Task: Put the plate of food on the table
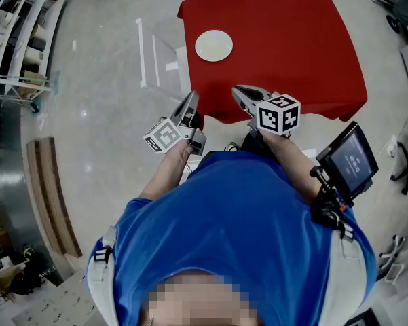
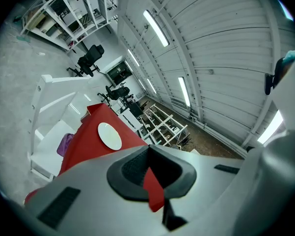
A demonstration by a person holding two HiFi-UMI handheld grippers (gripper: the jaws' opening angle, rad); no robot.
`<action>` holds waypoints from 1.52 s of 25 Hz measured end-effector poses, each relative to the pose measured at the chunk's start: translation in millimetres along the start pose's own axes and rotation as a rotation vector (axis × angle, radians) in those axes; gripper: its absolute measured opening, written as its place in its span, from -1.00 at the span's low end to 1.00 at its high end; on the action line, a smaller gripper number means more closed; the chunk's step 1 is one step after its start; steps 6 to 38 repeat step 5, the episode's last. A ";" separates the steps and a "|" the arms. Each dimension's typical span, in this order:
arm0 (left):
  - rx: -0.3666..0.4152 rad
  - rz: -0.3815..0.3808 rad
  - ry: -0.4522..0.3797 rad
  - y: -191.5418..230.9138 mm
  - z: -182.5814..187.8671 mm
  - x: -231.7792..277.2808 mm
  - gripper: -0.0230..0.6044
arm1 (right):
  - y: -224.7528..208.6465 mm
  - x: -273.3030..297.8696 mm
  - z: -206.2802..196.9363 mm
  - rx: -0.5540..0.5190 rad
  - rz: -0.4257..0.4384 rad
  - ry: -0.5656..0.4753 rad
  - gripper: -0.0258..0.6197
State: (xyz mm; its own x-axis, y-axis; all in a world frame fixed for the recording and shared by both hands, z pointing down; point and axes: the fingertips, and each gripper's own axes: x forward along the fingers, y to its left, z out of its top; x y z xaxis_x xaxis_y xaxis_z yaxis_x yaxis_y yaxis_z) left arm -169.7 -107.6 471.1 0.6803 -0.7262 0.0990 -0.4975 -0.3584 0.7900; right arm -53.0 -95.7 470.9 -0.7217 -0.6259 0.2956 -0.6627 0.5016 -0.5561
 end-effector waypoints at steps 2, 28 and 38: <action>0.006 0.003 -0.001 0.3 0.7 0.1 -0.90 | 1.1 0.4 -0.3 -0.001 0.003 0.002 -0.92; 0.008 -0.001 -0.007 -1.5 2.2 -0.3 -0.90 | 3.9 1.3 -1.8 -0.005 0.008 0.008 -0.92; 0.008 -0.001 -0.007 -1.5 2.2 -0.3 -0.90 | 3.9 1.3 -1.8 -0.005 0.008 0.008 -0.92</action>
